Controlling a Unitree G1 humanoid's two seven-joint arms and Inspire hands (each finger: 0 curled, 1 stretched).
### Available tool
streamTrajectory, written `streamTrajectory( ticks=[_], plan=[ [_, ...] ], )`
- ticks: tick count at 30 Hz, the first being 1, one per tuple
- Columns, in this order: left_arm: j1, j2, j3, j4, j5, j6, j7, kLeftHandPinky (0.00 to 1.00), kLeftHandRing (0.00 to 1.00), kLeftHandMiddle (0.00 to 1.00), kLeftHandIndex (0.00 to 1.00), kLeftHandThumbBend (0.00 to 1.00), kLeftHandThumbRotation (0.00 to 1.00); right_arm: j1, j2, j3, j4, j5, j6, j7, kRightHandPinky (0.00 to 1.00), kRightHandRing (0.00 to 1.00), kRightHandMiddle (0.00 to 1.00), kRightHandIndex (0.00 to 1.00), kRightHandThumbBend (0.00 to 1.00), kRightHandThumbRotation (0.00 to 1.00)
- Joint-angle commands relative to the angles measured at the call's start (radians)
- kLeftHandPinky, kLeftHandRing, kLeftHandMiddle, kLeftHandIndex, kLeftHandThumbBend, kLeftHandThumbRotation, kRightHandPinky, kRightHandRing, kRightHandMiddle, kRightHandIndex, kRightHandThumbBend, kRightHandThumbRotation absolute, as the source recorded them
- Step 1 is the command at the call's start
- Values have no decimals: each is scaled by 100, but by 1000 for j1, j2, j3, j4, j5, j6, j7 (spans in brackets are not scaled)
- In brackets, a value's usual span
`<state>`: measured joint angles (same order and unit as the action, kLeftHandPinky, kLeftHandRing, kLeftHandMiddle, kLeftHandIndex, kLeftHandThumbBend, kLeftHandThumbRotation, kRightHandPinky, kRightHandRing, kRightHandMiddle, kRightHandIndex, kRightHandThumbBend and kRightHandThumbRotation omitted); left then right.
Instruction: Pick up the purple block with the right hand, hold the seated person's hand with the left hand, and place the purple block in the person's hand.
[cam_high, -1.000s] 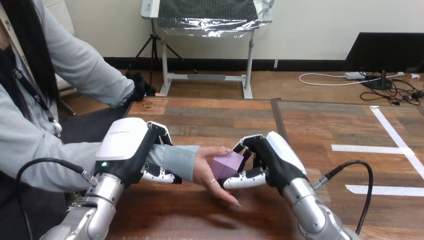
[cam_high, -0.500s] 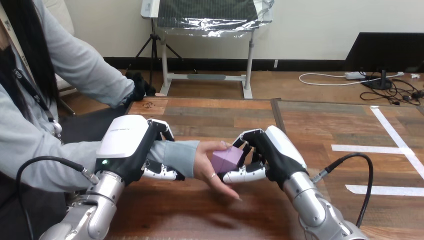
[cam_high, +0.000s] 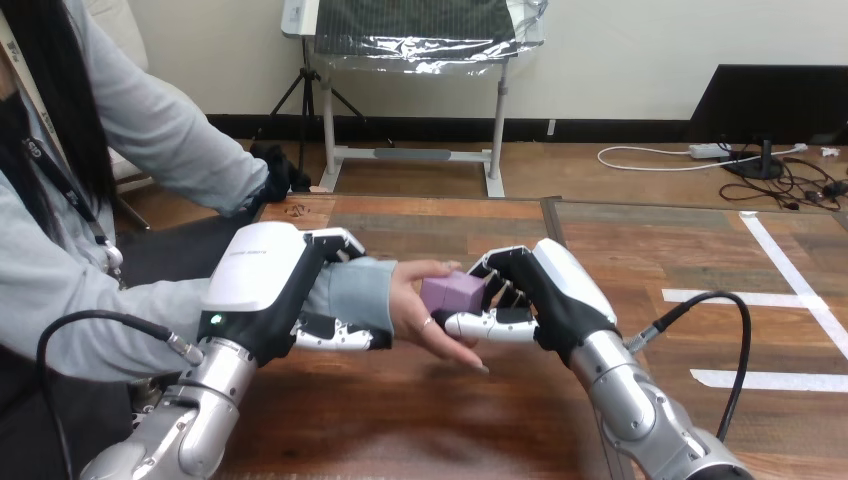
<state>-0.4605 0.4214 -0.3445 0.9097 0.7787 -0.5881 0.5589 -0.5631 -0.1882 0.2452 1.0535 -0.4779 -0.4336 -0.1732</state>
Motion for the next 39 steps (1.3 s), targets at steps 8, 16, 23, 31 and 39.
streamTrajectory(
  ticks=[8,16,23,31,39],
  plan=[
    [-58,19,-1,-66,-2,-45,49,70,63,66,70,90,39,-89,-18,25,-1,-7,-3,11,63,69,73,76,93,72],
    [-35,30,5,-85,-9,-45,36,73,69,70,73,88,40,-88,-31,30,-3,-6,-13,28,70,72,76,80,97,77],
    [-1,48,13,-119,-19,-51,22,73,71,72,75,87,40,-87,-47,29,-7,1,-33,64,74,73,78,82,98,80],
    [32,66,21,-151,-35,-63,11,75,73,73,76,86,40,-88,-58,28,-10,2,-48,88,76,74,80,85,100,83],
    [62,82,29,-173,-59,-88,6,76,75,74,77,84,43,-89,-70,28,-13,1,-73,106,78,78,82,86,100,89]
  ],
)
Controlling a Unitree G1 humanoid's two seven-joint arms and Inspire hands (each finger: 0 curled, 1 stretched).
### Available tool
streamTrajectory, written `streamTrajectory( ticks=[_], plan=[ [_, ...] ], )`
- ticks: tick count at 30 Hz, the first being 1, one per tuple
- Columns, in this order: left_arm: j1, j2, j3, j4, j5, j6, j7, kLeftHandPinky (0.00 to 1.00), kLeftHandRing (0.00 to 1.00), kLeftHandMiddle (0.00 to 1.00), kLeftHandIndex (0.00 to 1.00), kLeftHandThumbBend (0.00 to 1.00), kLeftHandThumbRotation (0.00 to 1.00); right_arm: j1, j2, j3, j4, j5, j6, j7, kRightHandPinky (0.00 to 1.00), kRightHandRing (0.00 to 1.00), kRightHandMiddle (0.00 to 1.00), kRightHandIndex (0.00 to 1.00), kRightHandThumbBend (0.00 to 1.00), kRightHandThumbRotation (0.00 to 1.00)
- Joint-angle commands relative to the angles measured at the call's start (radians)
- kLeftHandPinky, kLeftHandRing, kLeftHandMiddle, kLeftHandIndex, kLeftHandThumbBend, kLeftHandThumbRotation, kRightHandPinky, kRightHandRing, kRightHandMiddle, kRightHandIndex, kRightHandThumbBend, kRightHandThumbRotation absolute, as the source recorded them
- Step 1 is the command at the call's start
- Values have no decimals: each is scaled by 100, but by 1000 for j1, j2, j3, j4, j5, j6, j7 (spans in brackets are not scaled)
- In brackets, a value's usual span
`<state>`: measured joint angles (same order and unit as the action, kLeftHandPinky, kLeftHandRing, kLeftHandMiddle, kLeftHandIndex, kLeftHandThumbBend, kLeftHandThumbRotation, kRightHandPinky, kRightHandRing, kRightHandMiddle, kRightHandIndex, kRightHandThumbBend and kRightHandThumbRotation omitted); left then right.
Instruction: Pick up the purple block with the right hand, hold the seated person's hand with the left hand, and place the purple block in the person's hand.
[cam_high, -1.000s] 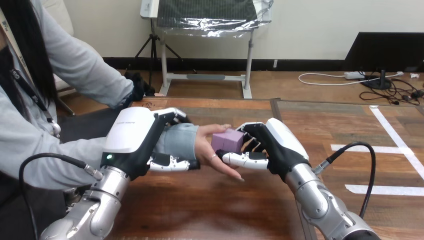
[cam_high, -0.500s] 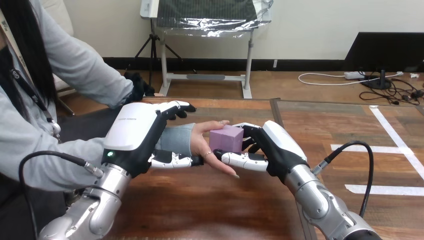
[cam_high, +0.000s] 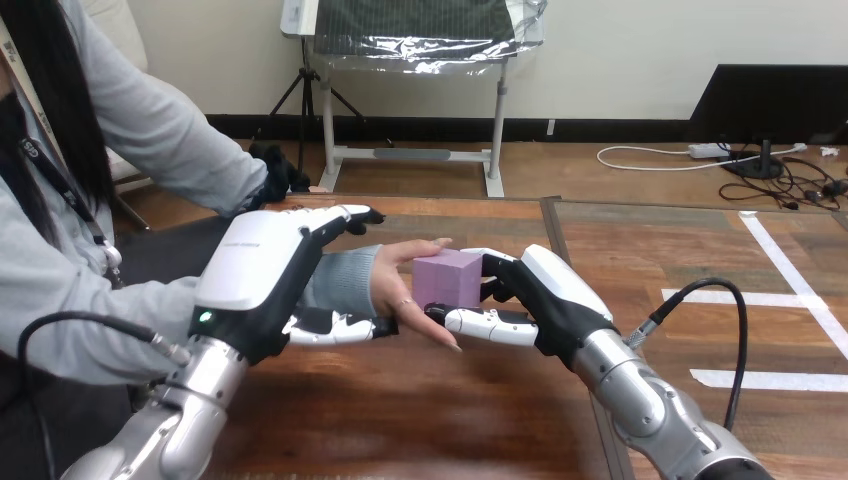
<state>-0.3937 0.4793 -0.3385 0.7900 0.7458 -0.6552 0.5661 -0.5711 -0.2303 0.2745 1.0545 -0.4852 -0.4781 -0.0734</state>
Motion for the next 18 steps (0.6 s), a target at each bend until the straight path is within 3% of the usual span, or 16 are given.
streamTrajectory(
  ticks=[1,12,18],
  plan=[
    [1,26,26,-54,-31,-31,2,76,75,74,77,84,43,-81,-29,-1,-14,10,-32,10,78,79,83,87,100,90],
    [36,40,47,-53,-77,-131,21,78,77,75,78,90,54,-83,-41,-3,-19,19,-66,37,83,86,86,90,100,97],
    [56,30,73,-34,-146,-243,13,81,80,79,81,98,63,-81,-45,-8,-25,36,-86,64,85,89,88,92,100,99]
  ],
)
